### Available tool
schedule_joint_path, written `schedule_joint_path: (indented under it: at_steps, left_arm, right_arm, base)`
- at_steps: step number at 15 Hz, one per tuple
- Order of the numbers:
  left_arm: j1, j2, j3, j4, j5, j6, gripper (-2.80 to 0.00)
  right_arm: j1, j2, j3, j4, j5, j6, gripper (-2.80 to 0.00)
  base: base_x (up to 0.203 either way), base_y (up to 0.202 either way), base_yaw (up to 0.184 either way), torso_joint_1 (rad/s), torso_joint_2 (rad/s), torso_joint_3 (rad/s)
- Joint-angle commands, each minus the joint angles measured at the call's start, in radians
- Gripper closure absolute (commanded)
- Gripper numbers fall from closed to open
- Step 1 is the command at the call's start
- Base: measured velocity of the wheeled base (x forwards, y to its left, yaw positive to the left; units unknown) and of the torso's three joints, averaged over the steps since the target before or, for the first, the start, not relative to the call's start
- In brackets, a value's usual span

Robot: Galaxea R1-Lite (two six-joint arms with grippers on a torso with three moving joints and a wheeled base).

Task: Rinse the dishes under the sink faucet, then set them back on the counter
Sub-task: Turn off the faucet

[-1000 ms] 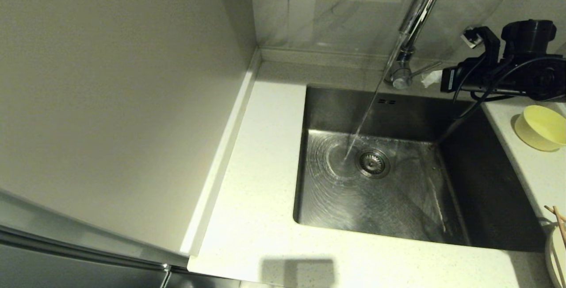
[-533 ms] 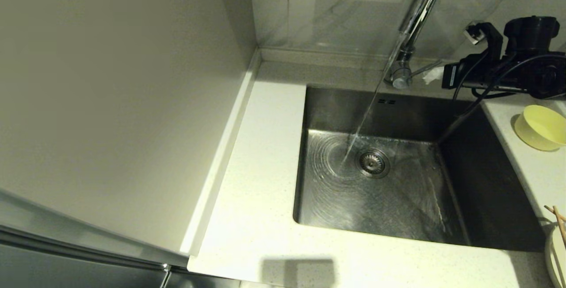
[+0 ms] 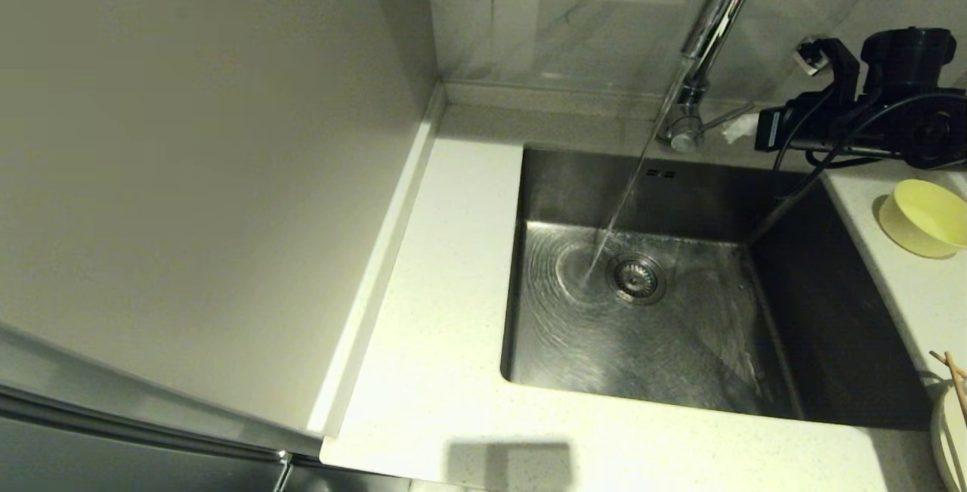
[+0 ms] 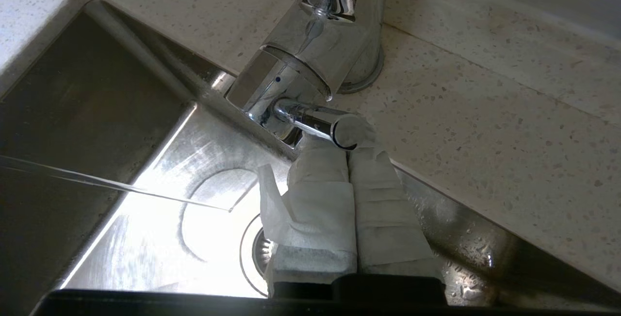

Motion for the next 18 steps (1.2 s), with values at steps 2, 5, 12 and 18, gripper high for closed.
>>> schedule_joint_path:
  at_steps: [2, 5, 12, 18]
  left_arm:
    - [0.0, -0.002, 0.0, 0.0, 0.0, -0.001, 0.0]
    - [0.0, -0.002, 0.0, 0.0, 0.0, -0.001, 0.0]
    - [0.0, -0.002, 0.0, 0.0, 0.0, -0.001, 0.0]
    - [0.0, -0.002, 0.0, 0.0, 0.0, -0.001, 0.0]
  right_arm:
    - [-0.004, -0.003, 0.009, 0.0, 0.009, -0.003, 0.0]
    - [-0.023, -0.016, 0.036, 0.0, 0.064, -0.016, 0.0]
    - [-0.036, -0.021, 0.041, 0.002, 0.141, -0.052, 0.0]
    - [-0.03, -0.002, 0.002, 0.002, 0.139, -0.043, 0.0]
  base:
    - [0.0, 0.0, 0.0, 0.0, 0.0, 0.0]
    - [0.0, 0.0, 0.0, 0.0, 0.0, 0.0]
    - [0.0, 0.0, 0.0, 0.0, 0.0, 0.0]
    - [0.0, 0.0, 0.0, 0.0, 0.0, 0.0]
